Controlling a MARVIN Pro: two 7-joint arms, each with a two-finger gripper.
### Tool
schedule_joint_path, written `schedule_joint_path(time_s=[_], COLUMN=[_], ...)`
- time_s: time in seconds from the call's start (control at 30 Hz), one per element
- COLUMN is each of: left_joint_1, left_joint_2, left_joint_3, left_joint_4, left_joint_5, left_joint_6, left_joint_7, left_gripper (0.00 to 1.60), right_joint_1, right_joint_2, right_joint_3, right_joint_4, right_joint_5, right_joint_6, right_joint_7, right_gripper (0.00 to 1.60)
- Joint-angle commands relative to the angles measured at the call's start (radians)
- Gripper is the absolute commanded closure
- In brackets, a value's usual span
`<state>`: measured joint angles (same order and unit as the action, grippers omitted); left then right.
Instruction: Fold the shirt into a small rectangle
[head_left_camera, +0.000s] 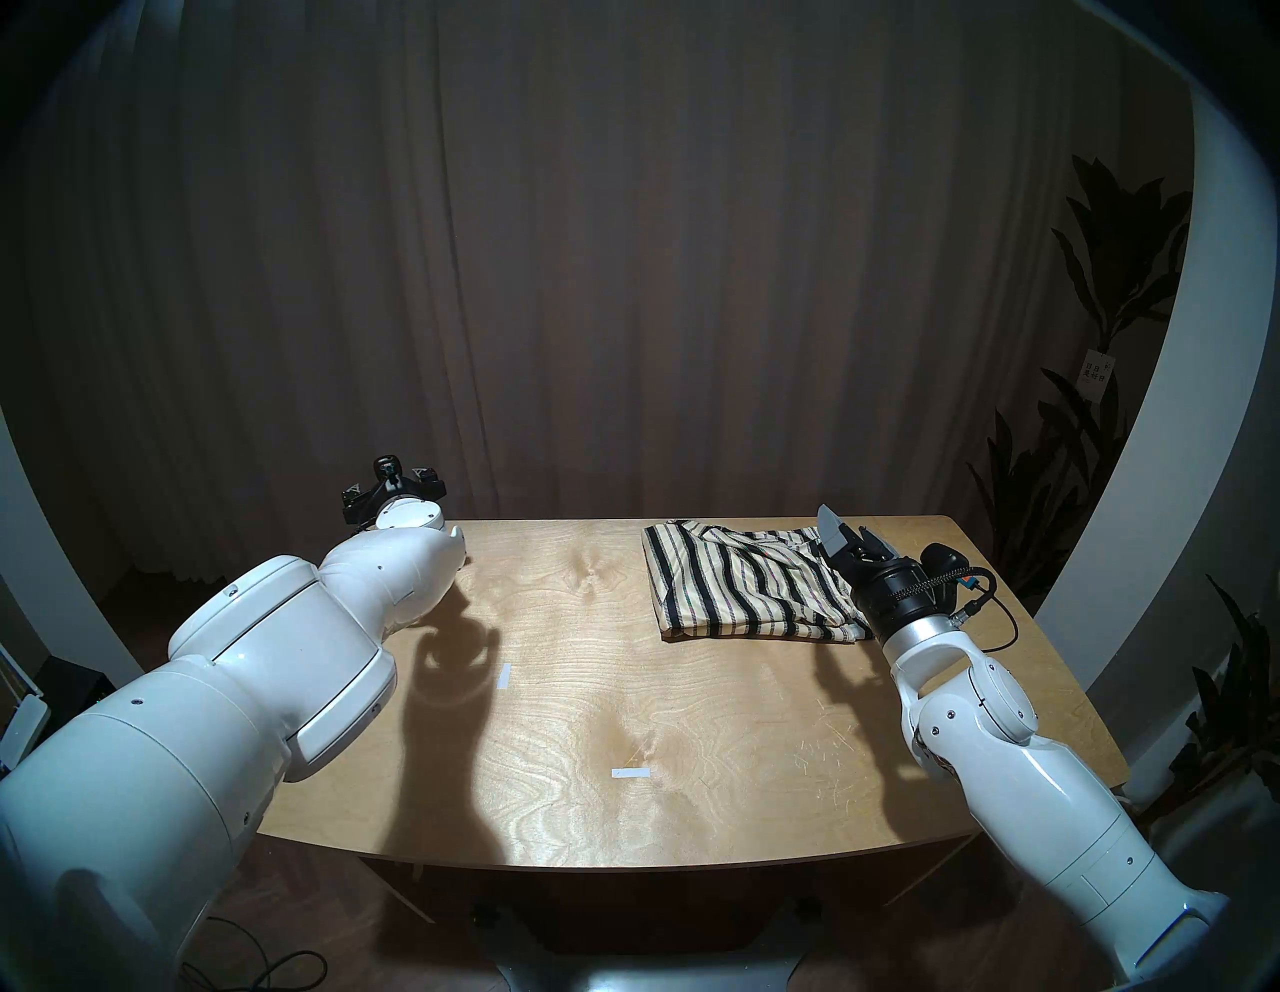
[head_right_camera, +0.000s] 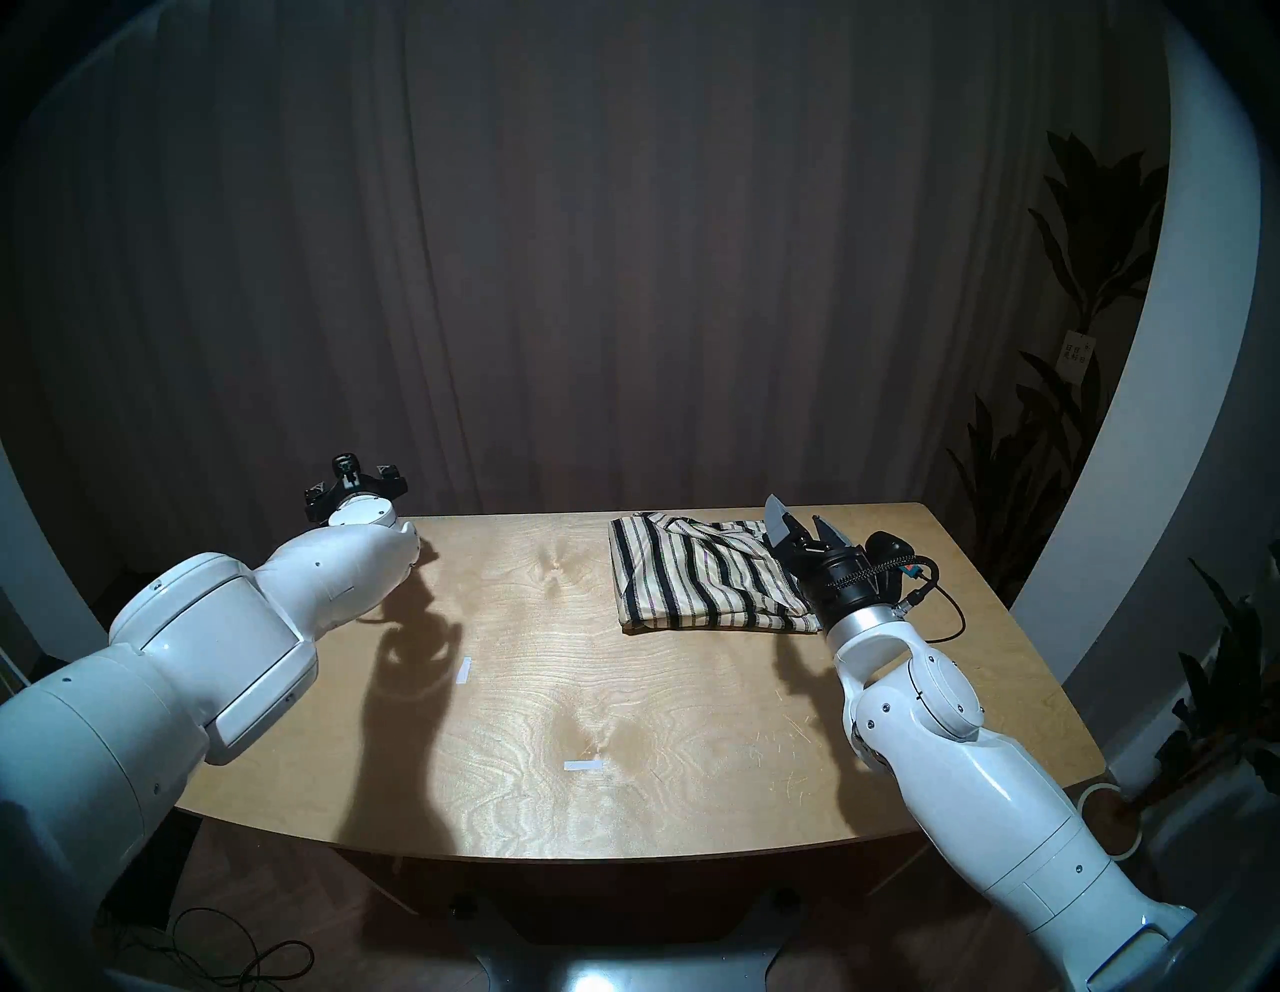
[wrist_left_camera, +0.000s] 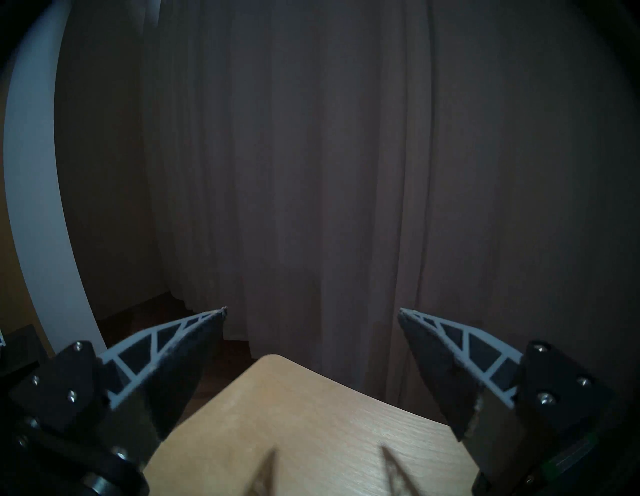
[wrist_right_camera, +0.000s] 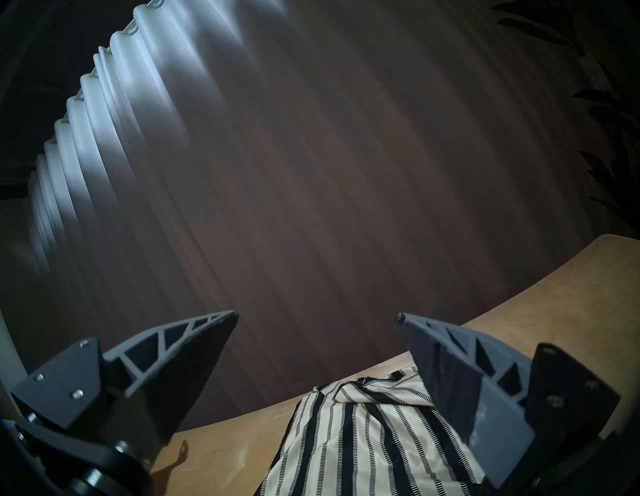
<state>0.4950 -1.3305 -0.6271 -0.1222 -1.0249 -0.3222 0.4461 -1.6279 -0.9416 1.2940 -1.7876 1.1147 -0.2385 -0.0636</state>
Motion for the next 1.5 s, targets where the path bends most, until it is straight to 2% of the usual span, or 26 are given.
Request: schedule_joint_path(time_s=[0.0, 0.77, 1.47], left_joint_1=[-0.037, -0.014, 0.05], left_joint_2=[0.056, 0.159, 0.222], left_joint_3=[0.014, 0.026, 0.036], left_joint_4=[-0.018, -0.072, -0.146], left_joint_5=[0.02, 0.027, 0.032], left_joint_6=[-0.06, -0.135, -0.17], left_joint_7=[-0.037, -0.231, -0.468], left_gripper=[0.0, 0.0, 0.0], right_joint_1=[0.07, 0.183, 0.295], right_joint_2=[-0.01, -0.049, -0.097], right_joint_3=[-0.006, -0.068, -0.121], right_joint_4=[0.008, 0.103, 0.214], right_joint_5=[-0.015, -0.063, -0.117], right_joint_6=[0.017, 0.102, 0.173], right_joint_7=[-0.012, -0.097, -0.172], right_gripper=[0.0, 0.0, 0.0])
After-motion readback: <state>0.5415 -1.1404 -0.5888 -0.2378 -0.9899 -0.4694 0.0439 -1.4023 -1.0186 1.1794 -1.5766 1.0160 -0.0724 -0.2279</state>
